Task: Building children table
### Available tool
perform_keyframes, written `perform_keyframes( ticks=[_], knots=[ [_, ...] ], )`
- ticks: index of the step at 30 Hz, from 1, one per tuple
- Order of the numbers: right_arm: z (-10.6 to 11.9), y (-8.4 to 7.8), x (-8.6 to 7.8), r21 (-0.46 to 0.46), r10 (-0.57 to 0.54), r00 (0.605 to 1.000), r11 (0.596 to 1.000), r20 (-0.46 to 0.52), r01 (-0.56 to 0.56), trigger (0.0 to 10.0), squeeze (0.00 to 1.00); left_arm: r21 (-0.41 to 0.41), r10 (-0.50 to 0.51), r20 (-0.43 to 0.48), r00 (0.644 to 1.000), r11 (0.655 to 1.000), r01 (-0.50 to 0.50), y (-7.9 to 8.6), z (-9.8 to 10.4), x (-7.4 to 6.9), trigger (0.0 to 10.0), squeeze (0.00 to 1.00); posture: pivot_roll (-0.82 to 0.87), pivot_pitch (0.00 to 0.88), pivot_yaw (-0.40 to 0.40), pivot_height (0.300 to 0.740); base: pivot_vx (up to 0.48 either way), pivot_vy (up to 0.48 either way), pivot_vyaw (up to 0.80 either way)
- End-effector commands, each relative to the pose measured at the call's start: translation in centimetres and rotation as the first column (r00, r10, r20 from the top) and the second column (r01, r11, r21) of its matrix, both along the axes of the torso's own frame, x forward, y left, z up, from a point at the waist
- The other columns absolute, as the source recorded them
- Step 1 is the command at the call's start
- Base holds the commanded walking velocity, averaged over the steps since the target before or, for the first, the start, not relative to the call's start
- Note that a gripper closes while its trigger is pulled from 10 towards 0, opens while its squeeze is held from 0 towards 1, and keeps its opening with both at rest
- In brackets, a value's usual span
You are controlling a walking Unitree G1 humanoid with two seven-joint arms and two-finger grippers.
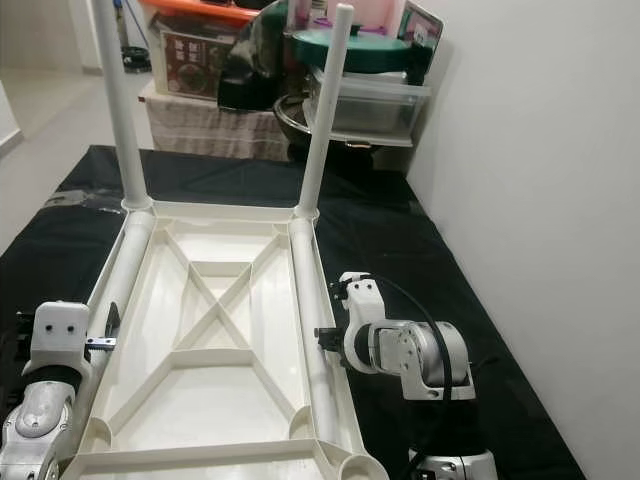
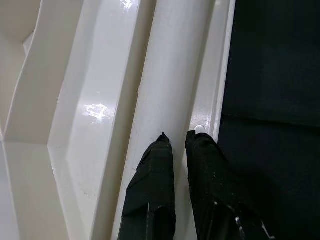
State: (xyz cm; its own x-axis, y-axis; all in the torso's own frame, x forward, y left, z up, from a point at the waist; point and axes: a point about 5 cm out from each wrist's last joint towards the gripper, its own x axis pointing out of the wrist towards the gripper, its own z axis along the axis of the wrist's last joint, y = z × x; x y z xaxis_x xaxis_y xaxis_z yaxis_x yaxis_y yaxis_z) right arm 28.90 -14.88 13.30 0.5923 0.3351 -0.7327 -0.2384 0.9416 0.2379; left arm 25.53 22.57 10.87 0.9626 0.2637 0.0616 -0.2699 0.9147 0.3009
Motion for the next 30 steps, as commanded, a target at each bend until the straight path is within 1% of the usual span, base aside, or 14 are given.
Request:
perform_keyframes(
  ticks=[1,10,11,14,15,16,17,18,19,20,22,27,29,30],
  knots=[
    [-0.8,0.0,-0.6,-0.028,0.019,0.998,0.999,-0.052,-0.021,10.0,0.0,-0.001,-0.005,-0.06,0.998,1.0,0.005,-0.2,-1.3,-0.2,10.0,0.0,-0.02,0.0,-0.144,0.74,0.0,0.0,0.0],
    [-1.6,-0.4,-1.1,-0.059,0.027,0.995,0.998,-0.093,-0.033,10.0,0.0,-0.002,-0.001,-0.061,0.998,1.0,0.001,-0.1,-1.3,-0.2,10.0,0.0,-0.02,0.0,-0.147,0.74,0.0,0.0,0.0],
    [-1.2,-0.4,-0.9,-0.065,0.027,0.998,0.997,-0.06,-0.031,10.0,0.0,-0.002,0.0,-0.062,0.998,1.0,0.0,-0.1,-1.4,-0.2,10.0,0.0,-0.02,0.0,-0.147,0.74,0.0,0.0,0.0],
    [-0.8,-0.3,-0.7,-0.069,0.028,0.999,0.997,-0.035,-0.03,10.0,0.0,-0.003,0.0,-0.062,0.998,1.0,0.0,-0.1,-1.4,-0.2,10.0,0.0,-0.02,0.0,-0.147,0.74,0.0,0.0,0.0],
    [-0.1,-0.3,-0.2,-0.091,0.028,0.999,0.995,0.023,-0.026,10.0,0.0,-0.003,-0.001,-0.063,0.998,1.0,0.001,-0.2,-1.4,-0.2,10.0,0.0,-0.02,0.0,-0.141,0.74,0.0,0.0,0.0],
    [-0.1,-0.3,-0.2,-0.091,0.028,0.999,0.995,0.023,-0.026,10.0,0.0,-0.003,-0.001,-0.063,0.998,1.0,0.001,-0.2,-1.4,-0.2,10.0,0.0,-0.02,0.0,-0.141,0.74,0.0,0.0,0.0],
    [1.9,0.0,1.3,-0.099,0.005,0.984,0.995,0.177,0.013,10.0,0.0,-0.004,-0.005,-0.06,0.998,1.0,0.005,-0.3,-1.4,0.0,10.0,0.0,-0.02,0.0,-0.141,0.74,0.0,0.0,0.0],
    [2.7,0.1,1.7,-0.099,0.003,0.974,0.995,0.227,0.02,10.0,0.0,-0.003,-0.006,-0.059,0.998,1.0,0.006,-0.4,-1.4,0.0,10.0,0.0,-0.02,0.0,-0.141,0.74,0.0,0.0,0.0],
    [3.4,0.4,2.0,-0.084,0.005,0.963,0.996,0.269,0.018,10.0,0.0,-0.003,-0.006,-0.059,0.998,1.0,0.006,-0.3,-1.3,0.0,10.0,0.0,-0.02,0.0,-0.14,0.74,0.0,0.0,0.0],
    [3.4,0.4,2.0,-0.084,0.005,0.963,0.996,0.269,0.018,10.0,0.0,-0.003,-0.006,-0.059,0.998,1.0,0.006,-0.3,-1.3,0.0,10.0,0.0,-0.02,0.0,-0.14,0.74,0.0,0.0,0.0],
    [4.6,1.1,2.2,-0.067,0.03,0.944,0.998,0.327,-0.008,10.0,0.0,-0.001,-0.005,-0.058,0.998,1.0,0.005,-0.2,-1.3,0.0,10.0,0.0,-0.02,0.0,-0.14,0.74,0.0,0.0,0.0],
    [5.0,1.7,1.9,-0.049,0.066,0.936,0.997,0.346,-0.052,10.0,0.0,-0.001,-0.005,-0.059,0.998,1.0,0.005,-0.2,-1.3,-0.1,10.0,0.0,-0.02,0.0,-0.142,0.74,0.0,0.0,0.0],
    [4.6,1.8,1.6,-0.06,0.088,0.943,0.996,0.32,-0.073,10.0,0.0,-0.001,-0.005,-0.06,0.998,1.0,0.005,-0.2,-1.4,-0.1,10.0,0.0,-0.02,0.0,-0.142,0.74,0.0,0.0,0.0],
    [3.8,1.8,1.3,-0.069,0.104,0.957,0.994,0.269,-0.088,10.0,0.0,-0.001,-0.005,-0.061,0.998,1.0,0.005,-0.2,-1.4,-0.1,10.0,0.0,-0.02,0.0,-0.142,0.74,0.0,0.0,0.0]
  ],
)
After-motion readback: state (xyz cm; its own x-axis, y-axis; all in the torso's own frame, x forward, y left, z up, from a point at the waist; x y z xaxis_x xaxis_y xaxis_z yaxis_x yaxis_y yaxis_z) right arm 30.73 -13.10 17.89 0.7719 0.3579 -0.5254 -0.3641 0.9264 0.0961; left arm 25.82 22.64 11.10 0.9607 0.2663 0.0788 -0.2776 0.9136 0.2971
